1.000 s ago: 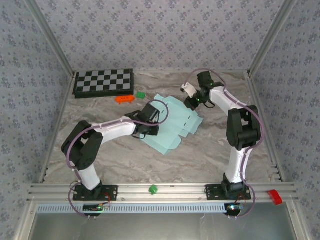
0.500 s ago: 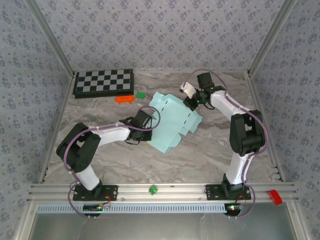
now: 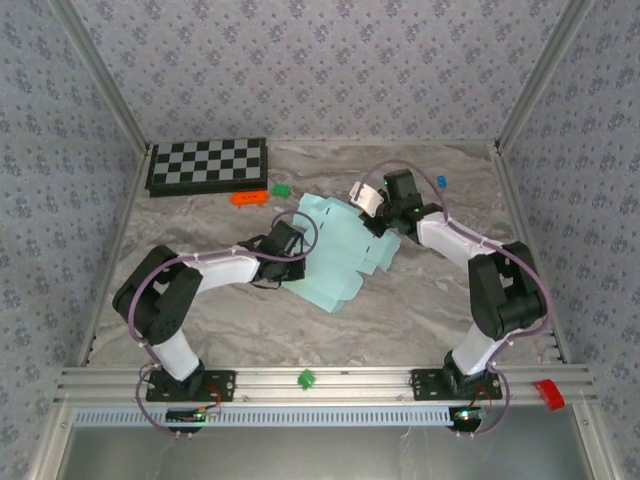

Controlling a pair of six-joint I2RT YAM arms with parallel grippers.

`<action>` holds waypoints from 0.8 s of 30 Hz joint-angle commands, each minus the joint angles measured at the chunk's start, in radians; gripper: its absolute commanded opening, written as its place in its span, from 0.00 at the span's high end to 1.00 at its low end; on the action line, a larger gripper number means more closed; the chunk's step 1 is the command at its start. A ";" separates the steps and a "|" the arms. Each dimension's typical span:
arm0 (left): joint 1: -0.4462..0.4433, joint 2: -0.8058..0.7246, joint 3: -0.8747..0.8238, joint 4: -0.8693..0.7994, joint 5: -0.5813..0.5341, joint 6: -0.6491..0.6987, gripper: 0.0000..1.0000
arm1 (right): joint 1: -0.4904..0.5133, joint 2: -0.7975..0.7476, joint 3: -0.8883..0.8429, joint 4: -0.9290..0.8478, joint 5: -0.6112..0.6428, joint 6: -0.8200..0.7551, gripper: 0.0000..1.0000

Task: Fold the paper box

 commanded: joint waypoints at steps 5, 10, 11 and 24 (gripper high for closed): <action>-0.006 0.042 -0.014 0.079 0.030 -0.079 1.00 | 0.059 -0.058 -0.083 0.198 0.164 -0.078 1.00; -0.015 0.074 -0.013 0.109 0.031 -0.105 1.00 | 0.094 -0.072 -0.113 0.237 0.204 -0.121 1.00; -0.016 0.077 -0.012 0.115 0.030 -0.109 1.00 | 0.102 -0.074 -0.119 0.247 0.216 -0.131 1.00; -0.023 0.112 0.023 0.144 0.019 -0.127 1.00 | 0.213 -0.087 -0.234 0.428 0.376 -0.266 1.00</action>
